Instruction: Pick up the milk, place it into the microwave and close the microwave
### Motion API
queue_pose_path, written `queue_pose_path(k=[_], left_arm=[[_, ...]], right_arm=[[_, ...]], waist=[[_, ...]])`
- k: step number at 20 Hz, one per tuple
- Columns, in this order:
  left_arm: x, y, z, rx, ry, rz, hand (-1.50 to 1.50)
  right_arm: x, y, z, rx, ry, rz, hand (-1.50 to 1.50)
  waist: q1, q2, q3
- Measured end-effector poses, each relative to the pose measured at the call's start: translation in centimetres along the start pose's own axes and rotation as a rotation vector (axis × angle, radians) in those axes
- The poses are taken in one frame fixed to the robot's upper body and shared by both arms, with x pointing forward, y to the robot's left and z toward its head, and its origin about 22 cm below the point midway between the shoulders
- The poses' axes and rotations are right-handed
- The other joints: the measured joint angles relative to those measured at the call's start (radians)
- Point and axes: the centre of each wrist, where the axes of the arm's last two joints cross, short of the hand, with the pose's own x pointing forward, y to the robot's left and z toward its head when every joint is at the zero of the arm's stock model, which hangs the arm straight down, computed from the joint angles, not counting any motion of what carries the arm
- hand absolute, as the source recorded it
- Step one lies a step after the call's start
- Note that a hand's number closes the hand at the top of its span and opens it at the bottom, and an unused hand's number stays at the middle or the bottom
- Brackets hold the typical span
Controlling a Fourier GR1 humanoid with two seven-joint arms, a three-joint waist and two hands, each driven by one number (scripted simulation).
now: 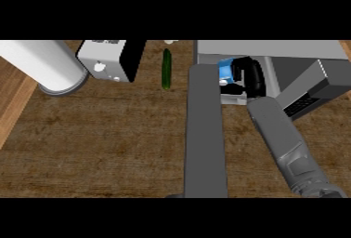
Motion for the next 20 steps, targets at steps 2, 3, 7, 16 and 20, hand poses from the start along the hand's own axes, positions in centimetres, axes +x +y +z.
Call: queue_pose_path(k=[2,3,7,16,20], left_arm=[[-0.3,0.2,-0.2,-0.007,0.0,0.008,-1.5],[-0.5,0.3,-0.2,-0.006,0.0,0.009,-1.5],[-0.7,0.2,-0.7,-0.016,-0.011,0.01,-1.5],[-1.5,-0.1,-2.1,-0.055,-0.006,0.025,-1.5],[-1.8,-0.4,-2.9,-0.06,-0.009,0.027,-1.5]], right_arm=[[0.3,0.0,-0.7,-0.019,0.008,0.021,1.5],[0.2,-0.2,-0.9,-0.03,0.012,0.026,1.5],[-0.2,-1.8,-1.7,-0.101,0.012,0.104,1.5],[-0.5,-4.4,-3.0,-0.199,-0.047,0.307,1.5],[-1.6,-5.7,-2.6,-0.21,-0.017,0.39,-1.5]], waist=[[0.008,0.004,0.0],[0.011,0.006,0.0],[0.025,0.014,0.001],[0.058,0.034,0.002],[0.066,0.043,0.003]])
